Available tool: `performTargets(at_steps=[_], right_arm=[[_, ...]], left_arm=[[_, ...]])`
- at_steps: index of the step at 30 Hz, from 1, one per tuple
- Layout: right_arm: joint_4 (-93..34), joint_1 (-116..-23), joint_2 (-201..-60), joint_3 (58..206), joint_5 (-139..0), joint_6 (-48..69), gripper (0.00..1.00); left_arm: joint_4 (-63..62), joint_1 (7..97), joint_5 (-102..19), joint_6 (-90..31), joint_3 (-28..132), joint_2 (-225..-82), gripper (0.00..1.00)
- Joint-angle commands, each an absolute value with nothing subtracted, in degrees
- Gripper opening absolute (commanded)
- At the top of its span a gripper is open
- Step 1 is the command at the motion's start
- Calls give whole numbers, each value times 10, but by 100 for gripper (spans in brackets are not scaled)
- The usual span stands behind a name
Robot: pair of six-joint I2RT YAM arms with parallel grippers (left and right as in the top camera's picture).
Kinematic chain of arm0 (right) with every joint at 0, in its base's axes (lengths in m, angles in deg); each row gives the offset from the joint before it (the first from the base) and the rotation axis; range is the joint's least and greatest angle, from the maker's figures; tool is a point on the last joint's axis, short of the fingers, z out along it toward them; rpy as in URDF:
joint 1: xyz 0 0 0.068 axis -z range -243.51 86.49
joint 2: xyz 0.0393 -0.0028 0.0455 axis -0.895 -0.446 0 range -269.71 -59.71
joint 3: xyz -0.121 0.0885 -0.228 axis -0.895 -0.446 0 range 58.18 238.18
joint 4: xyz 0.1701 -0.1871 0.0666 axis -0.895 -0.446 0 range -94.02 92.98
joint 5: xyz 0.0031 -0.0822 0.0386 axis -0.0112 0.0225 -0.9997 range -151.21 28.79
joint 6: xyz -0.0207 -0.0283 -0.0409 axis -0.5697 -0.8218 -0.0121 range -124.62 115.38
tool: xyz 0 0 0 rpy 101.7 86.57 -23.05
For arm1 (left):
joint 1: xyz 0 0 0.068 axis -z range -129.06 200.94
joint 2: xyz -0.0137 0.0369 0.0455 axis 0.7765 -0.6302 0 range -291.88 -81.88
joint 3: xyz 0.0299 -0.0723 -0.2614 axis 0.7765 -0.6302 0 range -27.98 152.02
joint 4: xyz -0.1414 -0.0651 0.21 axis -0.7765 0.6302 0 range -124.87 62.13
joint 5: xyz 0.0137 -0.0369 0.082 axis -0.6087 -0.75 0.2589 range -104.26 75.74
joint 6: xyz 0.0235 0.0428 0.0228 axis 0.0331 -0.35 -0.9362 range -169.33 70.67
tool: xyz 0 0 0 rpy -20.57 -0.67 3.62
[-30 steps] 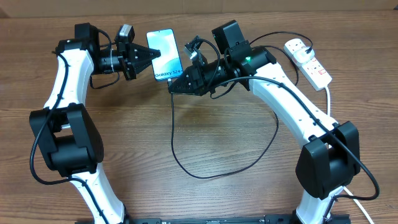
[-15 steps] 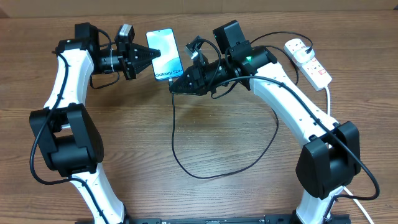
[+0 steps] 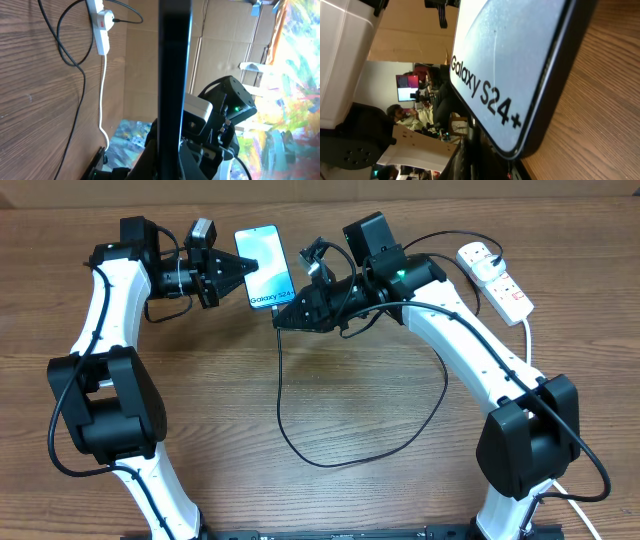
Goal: Plug charger to phone and switch on socket
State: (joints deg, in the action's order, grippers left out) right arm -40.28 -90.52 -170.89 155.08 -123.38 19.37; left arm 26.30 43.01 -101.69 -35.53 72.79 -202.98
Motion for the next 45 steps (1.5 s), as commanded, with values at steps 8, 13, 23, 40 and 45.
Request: performTargets(at_steps=[8, 13, 23, 40, 45], right_arm=[[-397, -889, -1710, 1545, -1221, 194, 4], [-397, -889, -1710, 1545, -1222, 194, 4], [-395, -889, -1710, 1545, -1230, 194, 4], [-408, -889, -1710, 1534, -1252, 170, 4], [-401, -889, -1710, 1526, -1252, 170, 4]], left_arm=[[263, 431, -1049, -352, 741, -2010, 4], [261, 431, -1049, -352, 741, -2010, 4], [256, 431, -1049, -352, 741, -2010, 4], [251, 431, -1049, -351, 741, -2010, 4], [251, 431, -1049, -351, 741, -2010, 4]])
